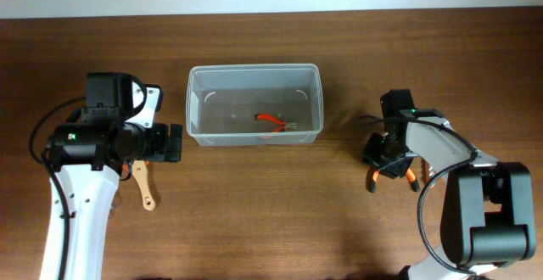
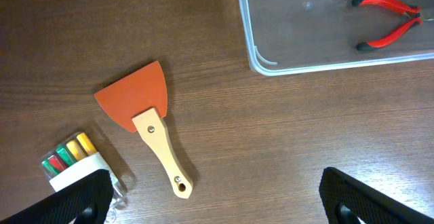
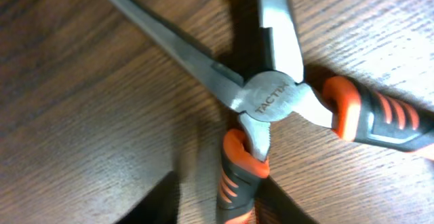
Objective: Pack container
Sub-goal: 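Lower the right gripper onto the orange needle-nose pliers and grasp, then lift the pliers and carry them over the container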
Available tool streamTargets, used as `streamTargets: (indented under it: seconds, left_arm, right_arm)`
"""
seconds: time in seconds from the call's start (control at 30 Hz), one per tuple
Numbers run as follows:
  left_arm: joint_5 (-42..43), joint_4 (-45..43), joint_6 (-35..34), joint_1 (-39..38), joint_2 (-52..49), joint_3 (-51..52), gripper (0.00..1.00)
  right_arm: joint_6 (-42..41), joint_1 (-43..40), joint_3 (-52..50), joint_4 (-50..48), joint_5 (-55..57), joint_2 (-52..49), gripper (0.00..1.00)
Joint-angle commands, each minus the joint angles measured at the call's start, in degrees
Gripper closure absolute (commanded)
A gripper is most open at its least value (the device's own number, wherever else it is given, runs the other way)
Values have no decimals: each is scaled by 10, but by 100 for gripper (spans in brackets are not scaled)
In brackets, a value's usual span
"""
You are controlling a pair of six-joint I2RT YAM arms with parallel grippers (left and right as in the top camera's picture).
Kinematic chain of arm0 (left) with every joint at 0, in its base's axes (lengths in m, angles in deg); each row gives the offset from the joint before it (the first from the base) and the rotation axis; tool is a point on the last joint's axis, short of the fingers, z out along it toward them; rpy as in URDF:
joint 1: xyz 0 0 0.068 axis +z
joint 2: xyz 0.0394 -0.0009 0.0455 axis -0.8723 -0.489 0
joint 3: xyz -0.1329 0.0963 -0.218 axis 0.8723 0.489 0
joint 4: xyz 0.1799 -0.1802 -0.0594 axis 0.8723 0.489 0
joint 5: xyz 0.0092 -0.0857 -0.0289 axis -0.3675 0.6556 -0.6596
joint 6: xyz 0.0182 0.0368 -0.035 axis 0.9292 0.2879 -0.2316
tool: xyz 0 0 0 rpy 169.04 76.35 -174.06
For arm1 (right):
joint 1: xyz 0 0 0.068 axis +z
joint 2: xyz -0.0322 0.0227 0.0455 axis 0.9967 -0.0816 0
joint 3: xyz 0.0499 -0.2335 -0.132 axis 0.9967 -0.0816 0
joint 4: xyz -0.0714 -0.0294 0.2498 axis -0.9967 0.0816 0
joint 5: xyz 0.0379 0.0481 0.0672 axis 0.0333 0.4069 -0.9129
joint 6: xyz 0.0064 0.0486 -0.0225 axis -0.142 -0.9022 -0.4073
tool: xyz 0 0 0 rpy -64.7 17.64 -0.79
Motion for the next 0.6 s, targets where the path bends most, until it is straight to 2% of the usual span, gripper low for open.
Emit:
streamTargets:
  seconds: [0.0, 0.27, 0.43, 0.53, 0.57]
  left_arm:
    - [8, 1, 11, 0, 3, 1, 1]
    - [8, 0, 11, 0, 3, 1, 1]
    - [8, 0, 11, 0, 3, 1, 1]
    - [8, 0, 11, 0, 3, 1, 1]
    - [8, 0, 11, 0, 3, 1, 1]
  right_arm:
    - [-1, -1, -19, -8, -17, -32, 70]
    - [-1, -1, -19, -8, -17, -32, 81]
    - [-1, -1, -19, -8, -17, -32, 83]
    - [-1, -1, -19, -9, -16, -32, 91]
    - [-1, -1, -19, -10, -16, -32, 96]
